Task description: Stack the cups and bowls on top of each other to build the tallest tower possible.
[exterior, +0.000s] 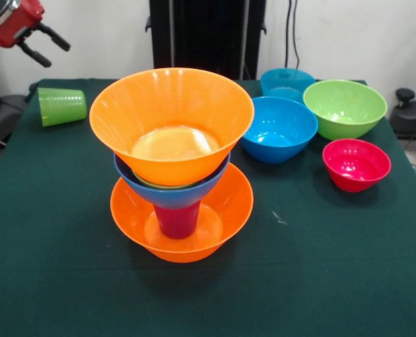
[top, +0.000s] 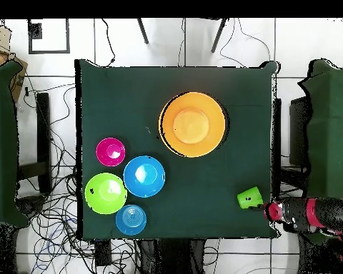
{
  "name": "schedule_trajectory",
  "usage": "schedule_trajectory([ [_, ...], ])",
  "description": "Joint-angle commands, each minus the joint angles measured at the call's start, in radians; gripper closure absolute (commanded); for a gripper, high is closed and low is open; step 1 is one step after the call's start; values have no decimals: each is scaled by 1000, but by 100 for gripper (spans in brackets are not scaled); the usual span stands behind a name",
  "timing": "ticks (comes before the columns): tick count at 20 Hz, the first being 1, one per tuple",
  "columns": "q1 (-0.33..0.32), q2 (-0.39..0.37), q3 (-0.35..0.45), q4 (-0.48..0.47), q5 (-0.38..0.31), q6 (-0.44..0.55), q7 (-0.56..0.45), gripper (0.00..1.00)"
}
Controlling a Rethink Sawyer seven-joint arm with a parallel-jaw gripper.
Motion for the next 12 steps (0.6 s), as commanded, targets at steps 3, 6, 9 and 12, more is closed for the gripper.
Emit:
schedule_trajectory([
  [3,31,55,-33,-116,-89,130,-294,0],
  [6,30,63,-29,-130,-94,141,-304,0],
  [9,33,71,-25,-148,-97,156,-312,0],
  [12,31,75,-24,-169,-101,175,-326,0],
])
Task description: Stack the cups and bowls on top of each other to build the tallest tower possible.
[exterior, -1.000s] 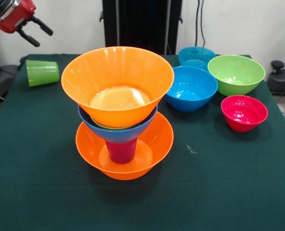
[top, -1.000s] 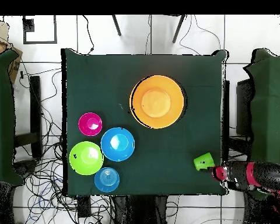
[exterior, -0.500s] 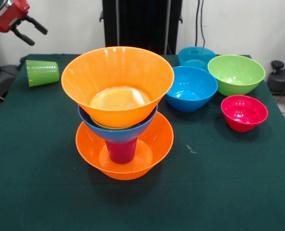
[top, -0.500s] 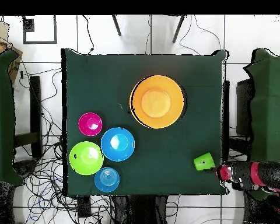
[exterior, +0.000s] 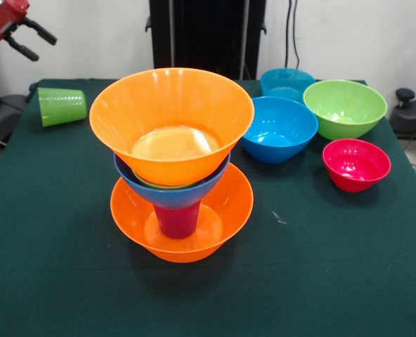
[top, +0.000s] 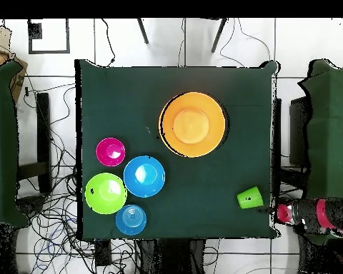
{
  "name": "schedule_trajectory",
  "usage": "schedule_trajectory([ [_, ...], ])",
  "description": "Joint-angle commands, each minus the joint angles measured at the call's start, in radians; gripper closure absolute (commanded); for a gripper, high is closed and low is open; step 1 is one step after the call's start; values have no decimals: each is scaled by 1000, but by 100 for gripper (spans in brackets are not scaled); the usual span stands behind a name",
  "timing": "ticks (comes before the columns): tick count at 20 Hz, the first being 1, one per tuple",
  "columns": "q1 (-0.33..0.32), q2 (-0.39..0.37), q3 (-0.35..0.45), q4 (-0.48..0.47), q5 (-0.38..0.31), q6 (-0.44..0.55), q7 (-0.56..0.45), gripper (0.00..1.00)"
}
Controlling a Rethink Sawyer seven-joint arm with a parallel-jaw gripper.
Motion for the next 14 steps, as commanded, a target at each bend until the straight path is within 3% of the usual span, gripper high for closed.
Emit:
schedule_trajectory([
  [1,44,77,-23,-118,-103,85,-328,0],
  [14,44,92,14,-173,-122,61,-387,0],
])
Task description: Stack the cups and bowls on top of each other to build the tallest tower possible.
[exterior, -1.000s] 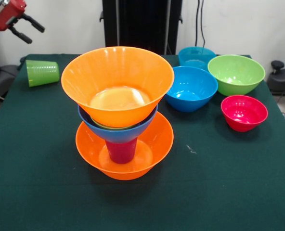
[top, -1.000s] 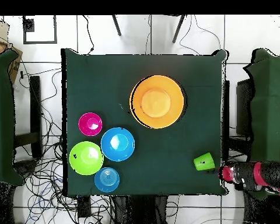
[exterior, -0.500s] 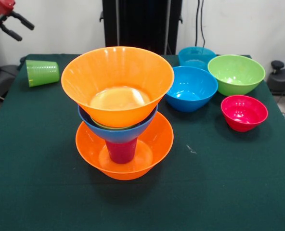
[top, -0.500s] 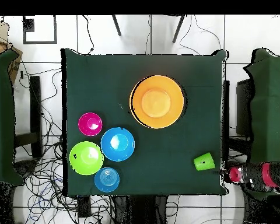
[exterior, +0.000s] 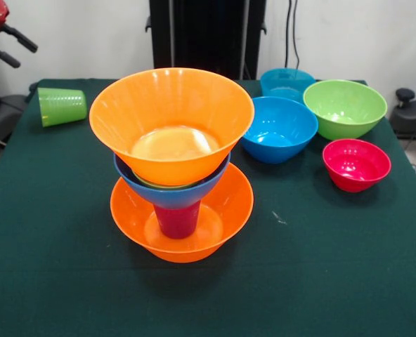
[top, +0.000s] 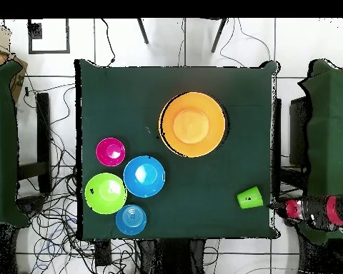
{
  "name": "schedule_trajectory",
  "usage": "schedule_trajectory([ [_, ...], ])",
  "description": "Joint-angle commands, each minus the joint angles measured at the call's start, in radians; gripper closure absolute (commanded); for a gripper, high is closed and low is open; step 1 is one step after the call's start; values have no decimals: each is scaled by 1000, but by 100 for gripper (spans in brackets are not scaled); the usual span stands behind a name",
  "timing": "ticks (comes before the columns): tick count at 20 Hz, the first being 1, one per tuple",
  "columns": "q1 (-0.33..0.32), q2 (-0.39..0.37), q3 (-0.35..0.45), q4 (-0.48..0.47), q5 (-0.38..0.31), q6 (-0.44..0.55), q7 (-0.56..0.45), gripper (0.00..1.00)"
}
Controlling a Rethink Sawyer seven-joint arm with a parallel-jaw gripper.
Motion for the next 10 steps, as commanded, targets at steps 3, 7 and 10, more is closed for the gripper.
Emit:
schedule_trajectory([
  [3,44,52,22,-74,-122,12,-389,0],
  [7,42,53,25,-71,-119,13,-384,0],
  [10,40,57,27,-69,-119,5,-379,0],
])
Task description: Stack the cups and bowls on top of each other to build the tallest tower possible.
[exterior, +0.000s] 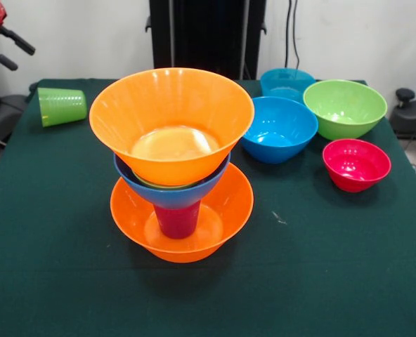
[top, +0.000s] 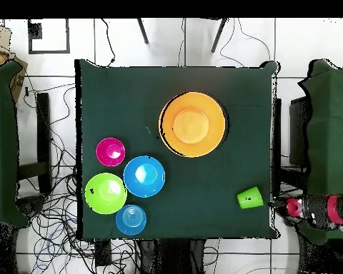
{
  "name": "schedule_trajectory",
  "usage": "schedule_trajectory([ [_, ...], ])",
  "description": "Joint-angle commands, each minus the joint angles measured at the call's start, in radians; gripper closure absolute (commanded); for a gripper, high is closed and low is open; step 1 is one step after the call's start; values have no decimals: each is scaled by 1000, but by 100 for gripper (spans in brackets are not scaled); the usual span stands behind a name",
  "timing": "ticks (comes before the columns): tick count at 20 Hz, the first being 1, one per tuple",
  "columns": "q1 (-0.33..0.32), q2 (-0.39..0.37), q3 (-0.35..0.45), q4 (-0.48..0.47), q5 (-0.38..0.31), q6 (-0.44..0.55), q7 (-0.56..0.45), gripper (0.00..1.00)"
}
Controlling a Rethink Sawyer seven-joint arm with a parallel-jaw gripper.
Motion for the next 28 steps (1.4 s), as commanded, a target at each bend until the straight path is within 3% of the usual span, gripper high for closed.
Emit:
schedule_trajectory([
  [1,39,49,20,-57,-110,-3,-379,0],
  [14,24,86,29,-45,-135,-69,-312,0],
  [28,-9,121,50,-51,-171,-94,-341,0],
])
